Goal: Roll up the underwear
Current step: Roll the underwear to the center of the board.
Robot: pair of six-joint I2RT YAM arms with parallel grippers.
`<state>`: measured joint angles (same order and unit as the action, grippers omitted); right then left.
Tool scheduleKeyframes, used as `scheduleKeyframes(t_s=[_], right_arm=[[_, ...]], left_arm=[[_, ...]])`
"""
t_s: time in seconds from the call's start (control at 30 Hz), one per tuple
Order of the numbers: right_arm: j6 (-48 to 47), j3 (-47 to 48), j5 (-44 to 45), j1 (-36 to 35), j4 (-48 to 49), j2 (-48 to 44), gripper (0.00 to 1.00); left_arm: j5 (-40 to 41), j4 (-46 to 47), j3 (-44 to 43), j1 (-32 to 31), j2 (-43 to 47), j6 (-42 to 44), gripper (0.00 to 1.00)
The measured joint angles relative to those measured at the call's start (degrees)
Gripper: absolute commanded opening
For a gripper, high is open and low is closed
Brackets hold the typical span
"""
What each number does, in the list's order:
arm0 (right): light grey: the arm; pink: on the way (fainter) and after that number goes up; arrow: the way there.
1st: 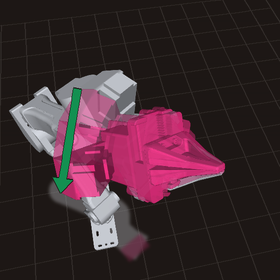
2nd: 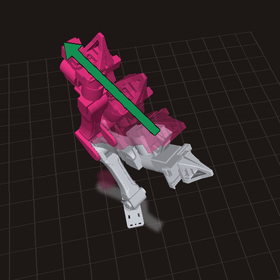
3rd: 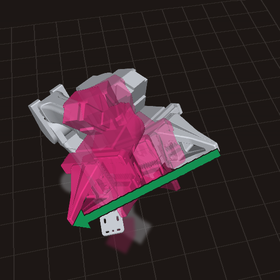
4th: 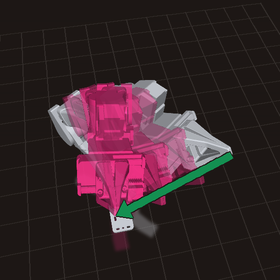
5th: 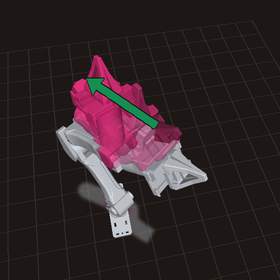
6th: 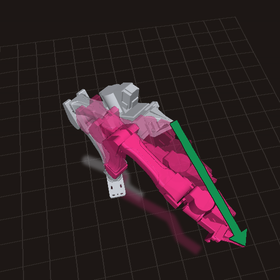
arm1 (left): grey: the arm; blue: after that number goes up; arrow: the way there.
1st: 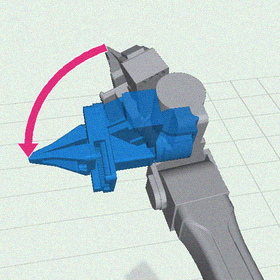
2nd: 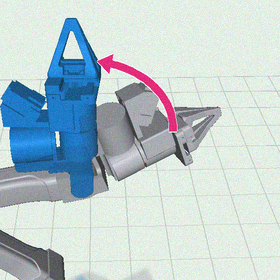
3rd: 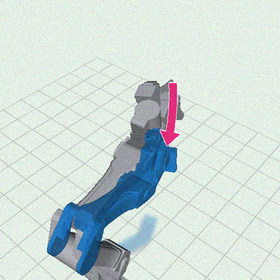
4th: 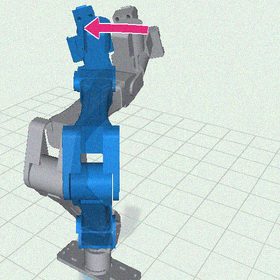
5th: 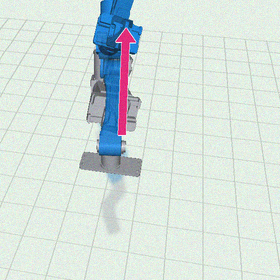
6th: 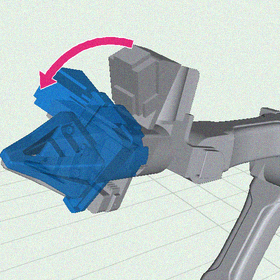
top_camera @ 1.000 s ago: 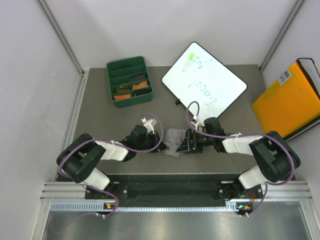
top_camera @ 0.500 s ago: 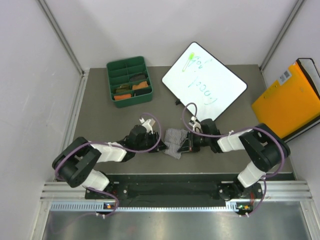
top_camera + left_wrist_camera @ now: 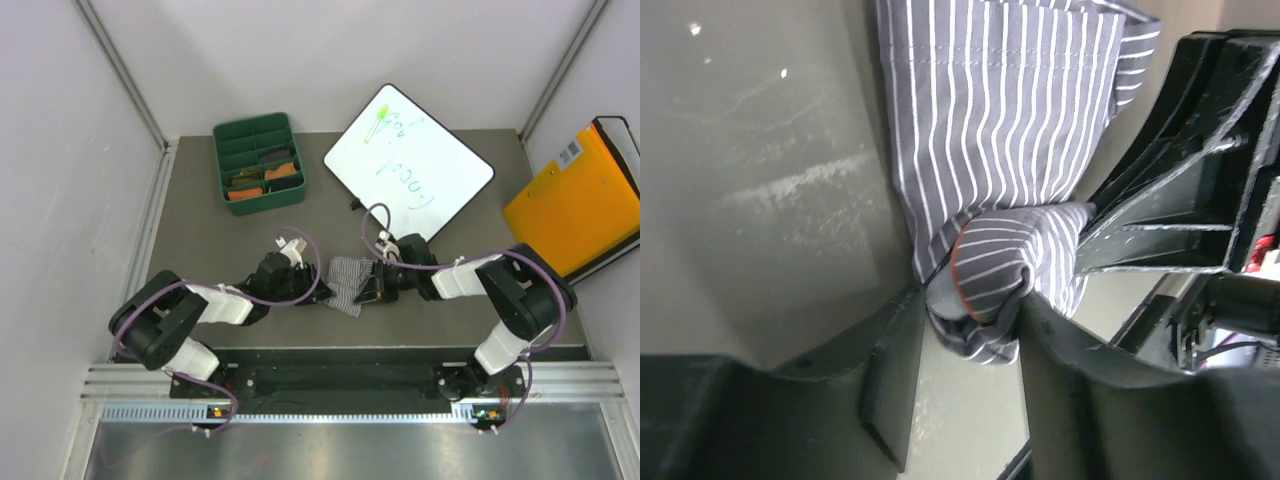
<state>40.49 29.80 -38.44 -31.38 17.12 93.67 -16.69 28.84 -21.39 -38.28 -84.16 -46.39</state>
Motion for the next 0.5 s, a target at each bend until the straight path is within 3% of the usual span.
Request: scheduleKeyframes(t_s=[0.07, 0.1, 0.13, 0.33, 0.43, 0.5], right_arm=[[0.0, 0.2, -0.3, 0.0, 0.0, 0.3, 0.0], [-0.1, 0.3, -0.5, 0.0, 0.0, 0.5, 0.0], [-0.2, 0.3, -0.6, 0.0, 0.0, 0.5, 0.07], [-3.2, 2.3, 0.2, 0.0, -4.8, -0.7, 0.53], [-7.5, 3.9, 4.6, -0.5, -11.2, -6.3, 0.64], [-11.7, 5.7, 9.6, -2.0, -16.4, -11.3, 0.66]], left_arm=[[-0.7, 3.8, 0.8, 0.1, -1.9, -0.6, 0.26], [-1.1, 5.8, 1.3, 0.2, -2.7, -1.0, 0.1], [-1.5, 7.4, 1.8, 0.4, -3.3, -1.7, 0.02], [-3.4, 11.4, 2.5, 1.0, -5.2, -3.1, 0.0], [-4.5, 5.9, 0.2, 1.4, -4.3, -2.7, 0.0], [-5.7, 0.3, -1.9, 2.0, -3.6, -1.7, 0.0]])
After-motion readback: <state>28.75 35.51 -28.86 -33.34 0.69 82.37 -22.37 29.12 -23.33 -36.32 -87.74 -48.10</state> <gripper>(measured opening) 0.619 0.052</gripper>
